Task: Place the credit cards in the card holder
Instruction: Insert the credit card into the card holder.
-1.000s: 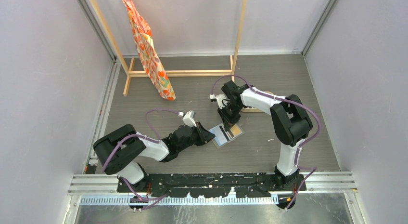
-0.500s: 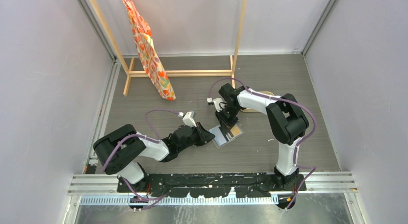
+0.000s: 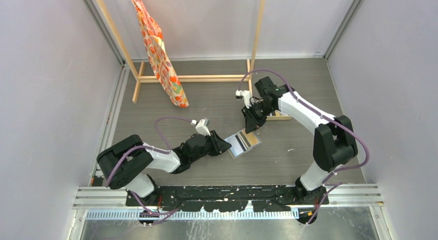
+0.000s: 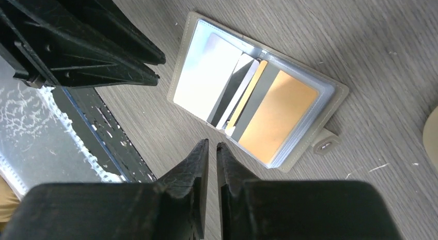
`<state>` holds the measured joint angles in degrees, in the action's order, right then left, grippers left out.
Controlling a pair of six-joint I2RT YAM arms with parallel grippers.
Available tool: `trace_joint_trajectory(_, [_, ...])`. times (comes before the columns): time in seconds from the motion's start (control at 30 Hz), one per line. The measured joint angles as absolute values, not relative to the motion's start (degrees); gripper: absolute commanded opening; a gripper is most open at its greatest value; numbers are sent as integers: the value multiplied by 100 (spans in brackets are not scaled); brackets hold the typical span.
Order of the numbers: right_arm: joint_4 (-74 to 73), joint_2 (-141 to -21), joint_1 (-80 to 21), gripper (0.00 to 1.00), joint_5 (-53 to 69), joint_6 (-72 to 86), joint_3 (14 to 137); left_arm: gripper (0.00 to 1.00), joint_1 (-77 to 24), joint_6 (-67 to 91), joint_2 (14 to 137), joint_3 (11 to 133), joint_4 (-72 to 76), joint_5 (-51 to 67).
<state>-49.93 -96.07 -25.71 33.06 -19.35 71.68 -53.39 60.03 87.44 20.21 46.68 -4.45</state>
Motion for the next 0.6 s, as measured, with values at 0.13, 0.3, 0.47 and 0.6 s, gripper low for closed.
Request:
trace_joint_trajectory(0.13, [-4807,-9432,-2534,9,3288,-1833,7006,31,-5352,6014,8484,2071,4130,-462])
trace_joint_trajectory(0.3, [-4499,-9872,-2762,25,3190,-1396,6875,40,-5415,5979,8117,2187,3476,-635])
trace_joint_trajectory(0.47, [-4344,-10324,-2856,39,3245,-1039,6877,41,-5430,5951,8093,2206,3391,-637])
trace_joint_trajectory(0.6, [-4259,-10471,-2853,43,3216,-797,6875,41,-5433,5946,8285,2217,3448,-596])
